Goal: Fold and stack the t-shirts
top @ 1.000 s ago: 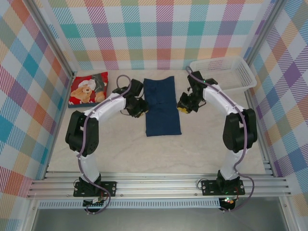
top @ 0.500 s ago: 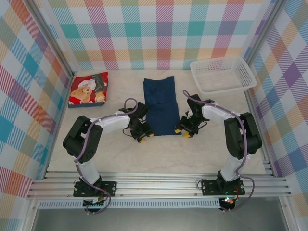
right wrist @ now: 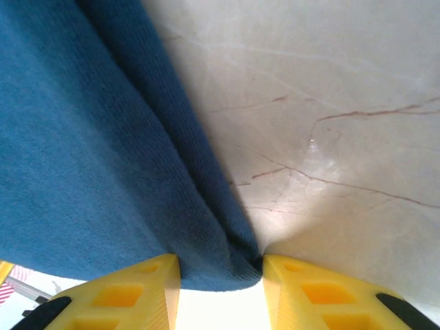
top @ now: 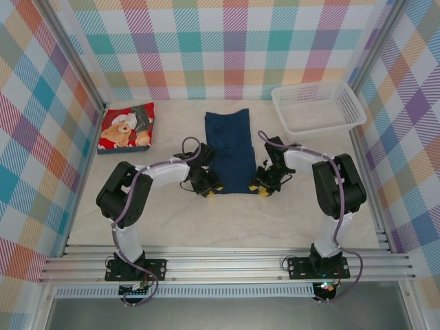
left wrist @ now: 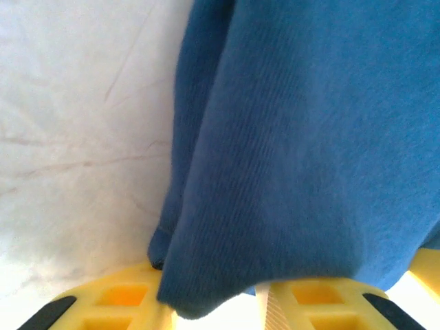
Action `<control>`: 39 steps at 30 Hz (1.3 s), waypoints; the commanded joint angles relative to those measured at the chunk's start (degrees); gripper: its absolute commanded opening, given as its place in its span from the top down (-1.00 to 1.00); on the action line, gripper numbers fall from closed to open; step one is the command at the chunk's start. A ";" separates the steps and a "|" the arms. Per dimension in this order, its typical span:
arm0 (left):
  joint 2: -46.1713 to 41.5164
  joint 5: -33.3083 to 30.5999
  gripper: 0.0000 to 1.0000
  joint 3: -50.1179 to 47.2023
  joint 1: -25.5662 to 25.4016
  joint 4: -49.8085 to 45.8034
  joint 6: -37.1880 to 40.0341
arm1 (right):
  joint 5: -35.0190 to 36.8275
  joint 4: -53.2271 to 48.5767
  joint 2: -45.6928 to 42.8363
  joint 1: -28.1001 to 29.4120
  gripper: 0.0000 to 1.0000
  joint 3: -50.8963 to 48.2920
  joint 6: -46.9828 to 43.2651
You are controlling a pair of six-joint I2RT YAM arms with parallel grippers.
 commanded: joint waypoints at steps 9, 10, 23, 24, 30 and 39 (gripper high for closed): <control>2.28 -3.39 0.76 3.86 0.29 -4.00 4.60 | 6.00 -1.74 0.66 -0.22 0.30 2.52 -4.40; 2.18 -3.28 0.78 3.81 0.29 -3.98 4.54 | 5.45 -1.42 0.98 -0.21 0.33 2.68 -4.26; -2.94 -3.57 1.00 1.34 0.03 -7.58 4.12 | 2.30 0.40 -2.37 1.69 1.00 0.68 2.78; -3.55 -4.17 1.00 1.58 -0.05 -9.55 4.74 | 2.38 -0.51 -3.23 1.94 1.00 0.51 2.58; -11.78 -2.57 1.00 -1.98 -4.51 -14.96 5.68 | 2.09 -7.43 -10.70 5.77 1.00 -2.89 -0.09; -28.92 -0.34 1.00 -15.65 -11.73 -19.37 -2.75 | -4.10 -15.13 -26.02 11.91 1.00 -15.29 3.54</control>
